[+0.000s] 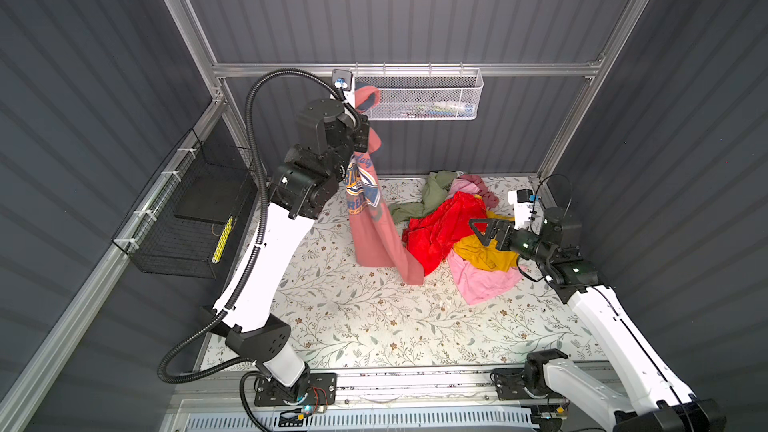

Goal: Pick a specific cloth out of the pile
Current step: 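Lift the sweatshirt high with the left gripper while the right gripper releases, then lower the sweatshirt with the left gripper onto the table beside the pile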

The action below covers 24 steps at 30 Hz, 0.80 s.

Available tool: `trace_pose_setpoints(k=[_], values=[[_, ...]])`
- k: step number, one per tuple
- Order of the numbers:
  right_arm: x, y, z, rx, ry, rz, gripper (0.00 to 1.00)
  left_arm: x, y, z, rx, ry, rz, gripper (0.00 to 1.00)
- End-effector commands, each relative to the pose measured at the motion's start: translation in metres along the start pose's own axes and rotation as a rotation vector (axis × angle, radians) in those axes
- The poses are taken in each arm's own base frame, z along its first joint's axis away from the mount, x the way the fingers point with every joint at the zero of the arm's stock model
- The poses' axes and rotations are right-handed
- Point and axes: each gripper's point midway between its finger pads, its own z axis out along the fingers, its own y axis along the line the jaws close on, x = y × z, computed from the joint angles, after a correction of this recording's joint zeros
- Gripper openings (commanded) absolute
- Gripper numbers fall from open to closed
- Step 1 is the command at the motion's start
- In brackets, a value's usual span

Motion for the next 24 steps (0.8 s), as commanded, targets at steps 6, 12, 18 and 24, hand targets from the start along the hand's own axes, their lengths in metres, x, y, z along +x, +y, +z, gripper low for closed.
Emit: trace_pose_setpoints(k=[6,12,18,24], values=[[-0.008,0.012,0.005,-0.013,-0.014,-0.059,0.99,0.057,0.08,0.028,-0.186,0.127,0.056,0.0],[-0.003,0.009,0.004,0.01,0.003,-0.057,0.99,0.065,0.126,0.046,-0.295,0.166,0.102,0.0],[0.001,0.005,0.002,0.036,0.003,-0.064,0.99,0.095,0.146,0.057,-0.347,0.228,0.177,0.0],[0.001,0.003,0.004,0.042,0.013,-0.069,0.99,0.142,0.123,0.064,-0.25,0.259,0.148,0.0]])
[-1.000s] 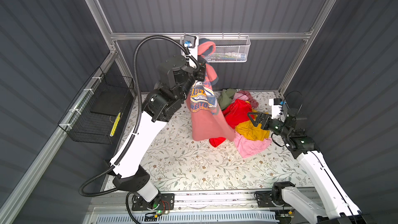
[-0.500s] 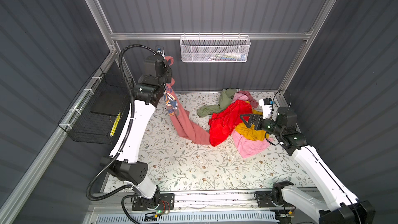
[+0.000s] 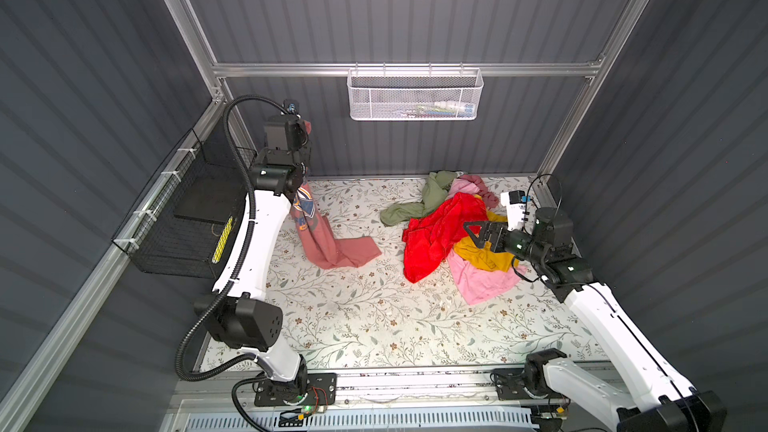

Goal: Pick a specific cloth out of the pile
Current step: 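Lower the sweatshirt with the left gripper onto the table beside the pile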

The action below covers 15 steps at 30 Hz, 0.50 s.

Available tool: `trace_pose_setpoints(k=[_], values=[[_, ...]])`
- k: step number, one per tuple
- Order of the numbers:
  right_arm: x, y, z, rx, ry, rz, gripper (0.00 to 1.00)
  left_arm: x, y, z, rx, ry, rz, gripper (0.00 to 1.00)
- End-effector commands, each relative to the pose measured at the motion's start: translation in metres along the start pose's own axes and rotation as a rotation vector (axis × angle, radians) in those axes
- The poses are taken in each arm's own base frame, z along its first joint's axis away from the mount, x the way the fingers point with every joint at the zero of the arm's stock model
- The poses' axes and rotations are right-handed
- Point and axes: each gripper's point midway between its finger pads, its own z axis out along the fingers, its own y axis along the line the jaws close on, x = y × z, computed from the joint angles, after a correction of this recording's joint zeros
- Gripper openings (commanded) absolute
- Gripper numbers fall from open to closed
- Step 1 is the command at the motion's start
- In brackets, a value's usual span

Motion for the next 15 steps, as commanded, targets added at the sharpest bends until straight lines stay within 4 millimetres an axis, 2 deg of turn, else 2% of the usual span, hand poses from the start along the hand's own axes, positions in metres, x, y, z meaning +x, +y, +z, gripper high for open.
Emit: trace_pose_setpoints(k=[1,4,9,15], values=[[-0.008,0.003,-0.002,0.007,-0.009,-0.026,0.99,-0.005,-0.014,-0.01,0.058,-0.071,-0.029,0.0],[-0.008,0.002,-0.004,0.022,-0.011,-0.03,0.99,0.008,-0.042,-0.011,0.104,-0.054,-0.017,0.0],[-0.006,-0.003,-0.006,0.052,-0.019,-0.017,0.99,0.035,-0.106,-0.022,0.173,-0.004,0.056,0.0],[-0.006,-0.003,-0.007,0.056,-0.021,-0.007,0.98,0.082,-0.131,-0.028,0.283,0.118,-0.156,0.0]])
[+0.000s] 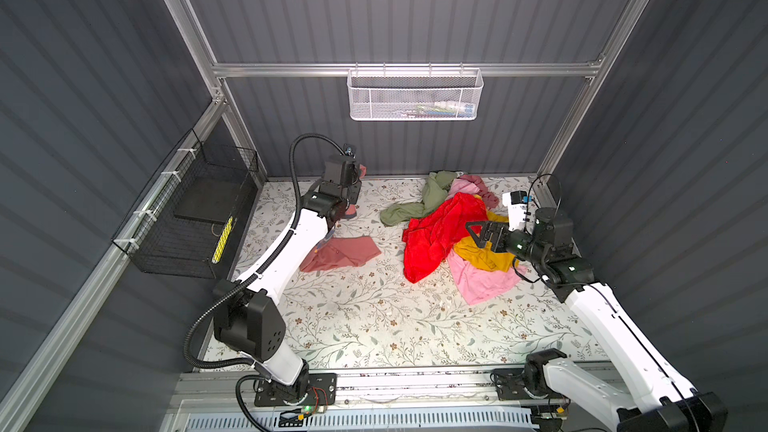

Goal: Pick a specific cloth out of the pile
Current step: 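Lower the sweatshirt with the left gripper onto the table beside the pile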

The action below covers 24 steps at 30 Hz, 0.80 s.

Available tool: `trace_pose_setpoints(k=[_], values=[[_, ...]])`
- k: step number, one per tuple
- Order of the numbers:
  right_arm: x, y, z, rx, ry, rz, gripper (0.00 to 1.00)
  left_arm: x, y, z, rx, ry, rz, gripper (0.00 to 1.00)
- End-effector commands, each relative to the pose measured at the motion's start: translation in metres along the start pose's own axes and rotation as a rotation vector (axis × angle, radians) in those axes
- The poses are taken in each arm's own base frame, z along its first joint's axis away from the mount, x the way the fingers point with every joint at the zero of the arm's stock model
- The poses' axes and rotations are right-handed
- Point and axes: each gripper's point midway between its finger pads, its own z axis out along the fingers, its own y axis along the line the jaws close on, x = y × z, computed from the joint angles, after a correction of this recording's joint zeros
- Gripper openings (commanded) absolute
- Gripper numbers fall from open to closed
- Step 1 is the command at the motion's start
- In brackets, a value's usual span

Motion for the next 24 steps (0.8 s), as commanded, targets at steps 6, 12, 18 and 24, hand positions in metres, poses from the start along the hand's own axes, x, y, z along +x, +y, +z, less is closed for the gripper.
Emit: trace_pose_setpoints(k=[6,12,18,24], values=[[-0.002,0.004,-0.002,-0.003,-0.011,0.003,0.98,0.049,0.002,-0.02,0.055,0.049,-0.358,0.0],[0.0,0.005,0.002,-0.015,0.001,0.007,0.98,0.088,0.013,-0.028,0.034,0.09,-0.499,0.0],[0.003,0.004,0.003,-0.015,0.009,0.006,0.98,0.133,0.034,-0.022,0.043,0.151,-0.717,0.0],[0.005,0.002,0.005,-0.011,0.015,0.008,0.98,0.155,0.023,-0.007,0.063,0.217,-0.726,0.0]])
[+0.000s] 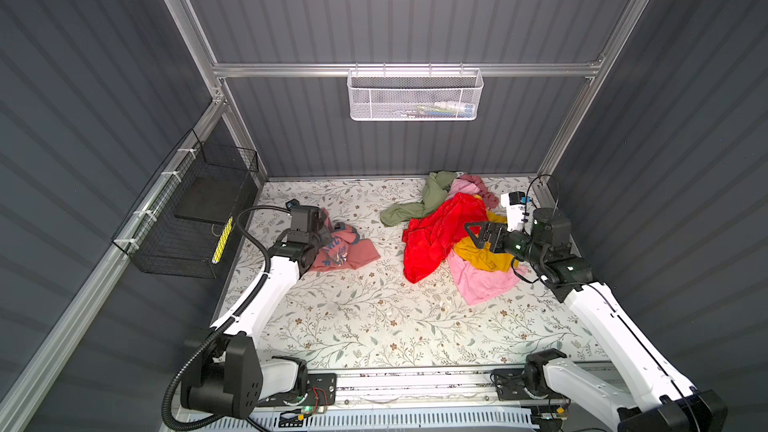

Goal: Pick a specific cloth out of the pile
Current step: 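Lower the sweatshirt with the left gripper onto the table beside the pile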

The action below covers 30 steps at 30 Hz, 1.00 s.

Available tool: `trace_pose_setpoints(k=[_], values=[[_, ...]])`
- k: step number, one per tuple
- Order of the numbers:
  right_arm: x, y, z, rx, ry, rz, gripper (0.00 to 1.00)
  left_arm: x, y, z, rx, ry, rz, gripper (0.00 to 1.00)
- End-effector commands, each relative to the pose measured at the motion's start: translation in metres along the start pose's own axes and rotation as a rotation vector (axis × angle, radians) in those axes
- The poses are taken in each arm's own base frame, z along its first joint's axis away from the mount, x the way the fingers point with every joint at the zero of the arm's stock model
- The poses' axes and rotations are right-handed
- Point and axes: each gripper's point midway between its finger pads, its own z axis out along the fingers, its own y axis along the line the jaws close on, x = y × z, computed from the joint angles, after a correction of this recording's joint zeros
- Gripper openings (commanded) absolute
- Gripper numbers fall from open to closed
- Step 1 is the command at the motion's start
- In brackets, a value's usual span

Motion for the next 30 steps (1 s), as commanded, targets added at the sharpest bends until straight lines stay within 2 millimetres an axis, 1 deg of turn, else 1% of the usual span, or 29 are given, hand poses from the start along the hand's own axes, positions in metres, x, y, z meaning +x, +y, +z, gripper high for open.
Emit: trace_pose_setpoints(k=[1,3,8,11,12,14,17,18,19,20,22,23,24,25,26,28,30], values=[[0.002,0.001,0.002,-0.008,0.006,-0.001,0.98,0.005,-0.011,0.011,0.051,0.028,-0.041,0.0],[0.003,0.001,0.001,-0.005,0.009,-0.003,0.98,0.01,-0.005,0.019,0.021,0.05,-0.041,0.0],[0.006,-0.002,-0.001,0.014,0.012,-0.009,0.98,0.02,0.031,0.039,-0.105,0.096,-0.067,0.0],[0.006,-0.003,-0.001,0.016,0.016,-0.009,0.98,0.028,0.046,0.052,-0.14,0.13,-0.081,0.0],[0.006,-0.003,0.0,0.016,0.016,-0.009,0.98,0.03,0.048,0.056,-0.144,0.143,-0.079,0.0],[0.006,-0.003,0.0,0.016,0.018,-0.009,0.98,0.037,0.046,0.062,-0.136,0.182,-0.053,0.0],[0.007,-0.004,0.001,0.019,0.022,-0.007,0.98,0.049,0.051,0.065,-0.159,0.23,-0.054,0.0],[0.008,-0.004,0.001,0.02,0.023,-0.006,0.98,0.053,0.054,0.065,-0.168,0.236,-0.061,0.04],[0.008,-0.005,0.001,0.02,0.022,-0.005,0.98,0.058,0.057,0.065,-0.176,0.246,-0.067,0.17],[0.008,-0.005,0.002,0.022,0.022,-0.006,0.98,0.063,0.059,0.065,-0.182,0.255,-0.076,0.32],[0.008,-0.005,0.003,0.019,0.024,-0.004,0.98,0.069,0.062,0.066,-0.19,0.273,-0.083,0.53],[0.008,-0.005,0.003,0.018,0.024,-0.005,0.98,0.072,0.064,0.065,-0.203,0.283,-0.087,0.62],[0.008,-0.005,0.004,0.018,0.027,-0.004,0.98,0.072,0.067,0.064,-0.219,0.282,-0.087,0.67],[0.008,-0.004,0.004,0.016,0.027,-0.006,0.98,0.07,0.071,0.06,-0.245,0.275,-0.088,0.75],[0.008,-0.005,0.004,0.017,0.029,-0.006,0.98,0.066,0.075,0.055,-0.265,0.26,-0.086,0.8],[0.007,-0.004,0.003,0.018,0.028,-0.011,0.98,0.055,0.079,0.044,-0.292,0.215,-0.079,0.86],[0.006,-0.005,0.002,0.024,0.027,-0.018,0.98,0.041,0.081,0.03,-0.307,0.174,-0.052,0.97]])
